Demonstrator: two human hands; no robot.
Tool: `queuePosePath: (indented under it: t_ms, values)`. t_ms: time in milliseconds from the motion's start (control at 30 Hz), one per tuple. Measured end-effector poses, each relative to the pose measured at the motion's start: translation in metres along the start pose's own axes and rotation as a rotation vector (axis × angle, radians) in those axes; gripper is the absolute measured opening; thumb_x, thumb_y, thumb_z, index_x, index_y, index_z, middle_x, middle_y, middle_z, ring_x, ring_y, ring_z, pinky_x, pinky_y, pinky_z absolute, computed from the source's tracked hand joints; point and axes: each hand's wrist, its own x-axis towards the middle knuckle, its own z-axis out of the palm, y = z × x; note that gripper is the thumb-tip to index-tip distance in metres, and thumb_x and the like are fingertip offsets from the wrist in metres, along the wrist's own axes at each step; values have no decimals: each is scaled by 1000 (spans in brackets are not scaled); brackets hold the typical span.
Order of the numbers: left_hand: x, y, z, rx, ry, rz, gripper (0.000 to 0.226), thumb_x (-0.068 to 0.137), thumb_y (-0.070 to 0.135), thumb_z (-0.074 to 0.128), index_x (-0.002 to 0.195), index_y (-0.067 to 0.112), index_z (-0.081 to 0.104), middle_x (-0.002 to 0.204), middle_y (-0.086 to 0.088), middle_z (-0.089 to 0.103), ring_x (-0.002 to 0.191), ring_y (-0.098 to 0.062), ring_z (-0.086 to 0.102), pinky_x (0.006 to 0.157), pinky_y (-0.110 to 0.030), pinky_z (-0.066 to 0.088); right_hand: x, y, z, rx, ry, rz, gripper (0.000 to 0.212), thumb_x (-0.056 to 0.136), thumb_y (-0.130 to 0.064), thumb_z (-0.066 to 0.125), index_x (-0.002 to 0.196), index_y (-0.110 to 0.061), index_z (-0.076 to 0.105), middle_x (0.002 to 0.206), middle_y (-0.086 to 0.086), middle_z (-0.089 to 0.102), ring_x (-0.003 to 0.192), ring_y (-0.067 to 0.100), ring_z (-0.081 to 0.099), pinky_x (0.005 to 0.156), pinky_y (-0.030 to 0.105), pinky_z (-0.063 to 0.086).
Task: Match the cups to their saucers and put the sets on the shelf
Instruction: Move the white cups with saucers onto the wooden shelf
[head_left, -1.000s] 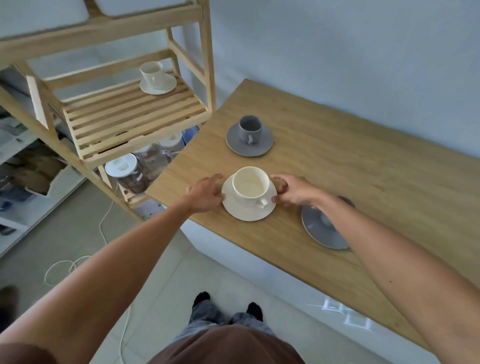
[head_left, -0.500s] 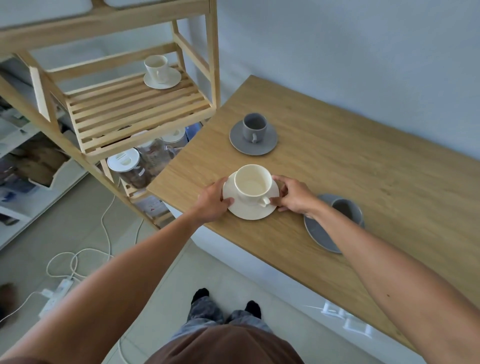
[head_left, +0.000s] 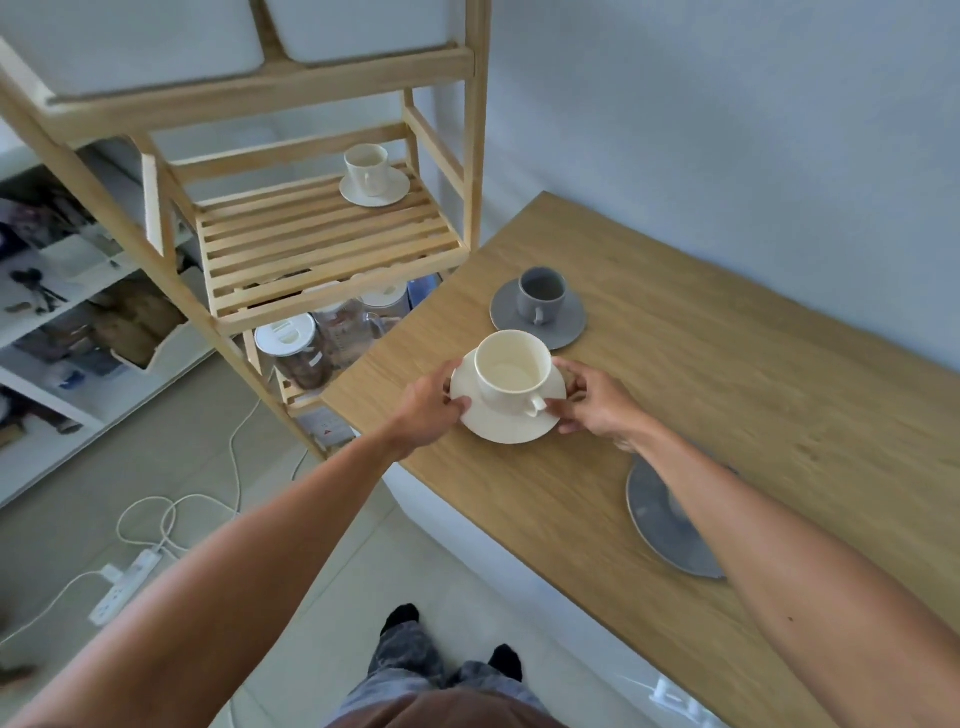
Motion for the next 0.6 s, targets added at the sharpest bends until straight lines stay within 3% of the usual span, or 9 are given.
queuePosePath:
  t_ms: [267,400,500,600]
  values:
    - [8,8,-50,-65,50,15,56,91,15,61,141,34,43,107,2,57,103,-16,60,94,-40,51,32,-52,8,-4,-107,-69,70,82,-14,80,143,-22,48,107,14,67,87,23,71,64,29,60]
    - [17,6,-88,-80,67,14,55,91,13,60,140,35,46,113,-2,60,109,-20,59,102,-46,48,62,-81,23,-39,-126,-91,73,81,-15,81,145,-22,46,102,13,67,88,26,72,74,43,62]
    - [28,1,-120,-118,70,-7,56,92,11,60,143,30,44,121,-6,60,114,-24,59,104,-48,47,88,-105,40,-36,-157,-107,76,80,-14,82,146,-22,44,101,14,67,87,25,72,75,43,62]
    - [43,-8,-155,-135,113,-36,58,93,11,59,146,28,40,115,-6,60,106,-22,61,96,-45,52,120,-132,61,-49,-180,-133,69,81,-13,81,141,-23,49,92,9,66,79,20,71,70,39,62]
